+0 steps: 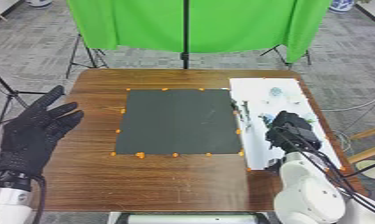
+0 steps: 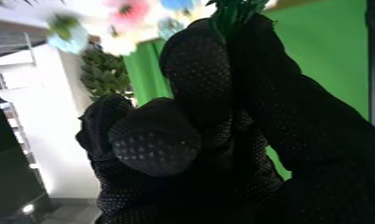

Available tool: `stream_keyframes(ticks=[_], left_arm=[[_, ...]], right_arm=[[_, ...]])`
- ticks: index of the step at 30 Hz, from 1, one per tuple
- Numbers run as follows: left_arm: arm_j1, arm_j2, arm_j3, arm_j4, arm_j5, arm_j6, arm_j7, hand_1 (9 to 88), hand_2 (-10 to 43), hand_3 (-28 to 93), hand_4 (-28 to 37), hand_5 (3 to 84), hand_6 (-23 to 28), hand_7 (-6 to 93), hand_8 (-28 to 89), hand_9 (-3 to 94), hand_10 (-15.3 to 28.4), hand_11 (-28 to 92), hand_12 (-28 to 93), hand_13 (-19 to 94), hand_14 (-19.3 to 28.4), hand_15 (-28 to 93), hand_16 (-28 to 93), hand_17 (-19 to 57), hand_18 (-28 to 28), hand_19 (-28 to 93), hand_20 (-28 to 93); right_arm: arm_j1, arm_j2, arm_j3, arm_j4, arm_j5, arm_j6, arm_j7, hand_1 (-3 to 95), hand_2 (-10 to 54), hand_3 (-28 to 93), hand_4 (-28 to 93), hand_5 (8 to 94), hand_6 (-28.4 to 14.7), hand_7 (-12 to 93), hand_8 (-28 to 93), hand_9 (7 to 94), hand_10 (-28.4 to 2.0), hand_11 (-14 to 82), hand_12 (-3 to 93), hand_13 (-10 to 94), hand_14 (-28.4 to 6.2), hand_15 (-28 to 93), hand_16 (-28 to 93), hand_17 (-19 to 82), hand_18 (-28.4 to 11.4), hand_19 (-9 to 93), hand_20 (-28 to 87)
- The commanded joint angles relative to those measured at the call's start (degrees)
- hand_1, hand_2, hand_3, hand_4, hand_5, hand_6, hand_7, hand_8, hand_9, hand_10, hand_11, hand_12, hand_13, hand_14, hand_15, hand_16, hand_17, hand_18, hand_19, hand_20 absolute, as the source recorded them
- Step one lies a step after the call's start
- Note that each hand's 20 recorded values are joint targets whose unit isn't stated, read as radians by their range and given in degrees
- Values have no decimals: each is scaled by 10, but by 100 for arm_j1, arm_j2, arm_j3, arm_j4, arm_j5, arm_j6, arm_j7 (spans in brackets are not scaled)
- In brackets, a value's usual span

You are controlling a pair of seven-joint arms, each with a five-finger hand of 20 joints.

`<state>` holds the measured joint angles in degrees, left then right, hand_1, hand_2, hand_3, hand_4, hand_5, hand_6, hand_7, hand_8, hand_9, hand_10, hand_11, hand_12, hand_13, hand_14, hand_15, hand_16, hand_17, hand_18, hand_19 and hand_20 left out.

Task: Arrange flowers

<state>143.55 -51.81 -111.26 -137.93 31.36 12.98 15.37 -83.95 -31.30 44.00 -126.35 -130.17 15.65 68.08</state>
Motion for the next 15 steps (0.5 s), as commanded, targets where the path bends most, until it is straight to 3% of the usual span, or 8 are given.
stream_keyframes(ticks=[1,4,12,15], left_arm=[[79,-7,-143,-109,10,92,0,244,63,769,-202,307,70,167,-105,318,207,282,126,240,283,516,-78,-88,267,606,113],[38,17,-146,-119,-8,148,9,245,64,767,-201,309,72,167,-104,321,209,282,126,245,283,522,-78,-83,269,618,121],[-196,31,-114,-98,36,130,-253,249,67,762,-201,310,73,165,-103,330,213,281,129,255,284,533,-83,-77,275,637,139],[-235,91,-128,-95,28,127,-213,250,70,757,-201,311,75,164,-103,331,216,280,130,259,284,536,-84,-75,277,640,144]], right_arm=[[579,-170,-193,-243,-88,161,-271,542,-95,756,-275,792,-53,381,153,842,-128,492,272,822,-73,765,207,502,-224,932,412],[1267,-445,-686,-144,7,92,-407,541,-95,757,-270,795,-53,377,155,845,-128,493,270,825,-72,765,207,504,-225,932,417],[2684,-1645,-1586,466,610,-292,-907,539,-95,756,-264,798,-54,372,160,846,-129,496,267,828,-71,764,210,506,-225,932,423],[3047,-2102,-1821,782,867,-416,-1108,538,-95,755,-262,800,-54,370,161,847,-129,495,265,829,-71,764,210,508,-226,932,424]])
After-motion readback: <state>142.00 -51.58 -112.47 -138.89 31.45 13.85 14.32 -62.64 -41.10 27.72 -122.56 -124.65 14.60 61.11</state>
